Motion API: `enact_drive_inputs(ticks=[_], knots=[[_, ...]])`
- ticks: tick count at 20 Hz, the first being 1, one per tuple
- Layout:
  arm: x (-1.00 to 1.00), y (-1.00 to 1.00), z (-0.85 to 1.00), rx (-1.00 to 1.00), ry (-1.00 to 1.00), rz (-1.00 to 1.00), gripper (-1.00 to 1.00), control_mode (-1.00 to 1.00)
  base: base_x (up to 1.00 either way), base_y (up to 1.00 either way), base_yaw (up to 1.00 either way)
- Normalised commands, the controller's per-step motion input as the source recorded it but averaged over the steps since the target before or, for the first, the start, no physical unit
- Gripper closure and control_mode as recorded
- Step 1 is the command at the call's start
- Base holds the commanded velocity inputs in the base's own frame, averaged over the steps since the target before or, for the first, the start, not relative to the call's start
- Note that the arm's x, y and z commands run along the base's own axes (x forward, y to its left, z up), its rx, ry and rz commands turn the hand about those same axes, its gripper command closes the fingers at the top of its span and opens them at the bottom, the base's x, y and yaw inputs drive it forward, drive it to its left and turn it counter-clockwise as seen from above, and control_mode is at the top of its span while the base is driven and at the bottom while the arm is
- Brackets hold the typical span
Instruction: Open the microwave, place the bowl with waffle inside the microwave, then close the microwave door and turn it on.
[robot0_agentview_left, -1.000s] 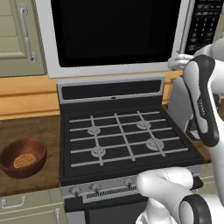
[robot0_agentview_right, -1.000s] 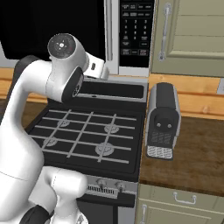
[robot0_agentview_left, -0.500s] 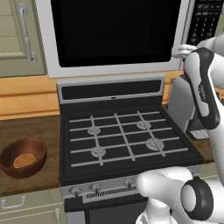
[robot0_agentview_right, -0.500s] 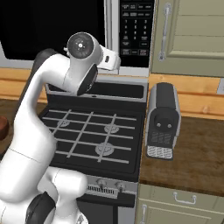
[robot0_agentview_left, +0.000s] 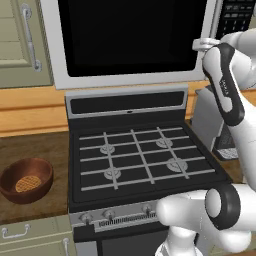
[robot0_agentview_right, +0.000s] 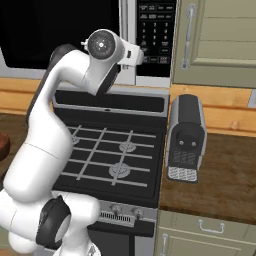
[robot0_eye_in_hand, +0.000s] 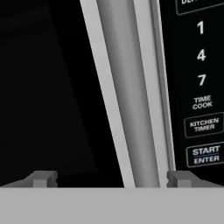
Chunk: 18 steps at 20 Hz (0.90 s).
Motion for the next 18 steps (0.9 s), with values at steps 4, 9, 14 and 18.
enact_drive_inputs(ticks=[4, 9, 14, 18], knots=[[0.37, -0.07, 0.05, 0.01, 0.00, 0.00, -1.00, -1.00, 0.00, 0.00, 0.00], [0.47, 0.00, 0.00, 0.03, 0.00, 0.00, -1.00, -1.00, 0.00, 0.00, 0.00], [0.54, 0.00, -0.06, 0.04, 0.00, 0.00, -1.00, -1.00, 0.00, 0.00, 0.00], [0.50, 0.00, -0.12, 0.04, 0.00, 0.00, -1.00, -1.00, 0.00, 0.00, 0.00]])
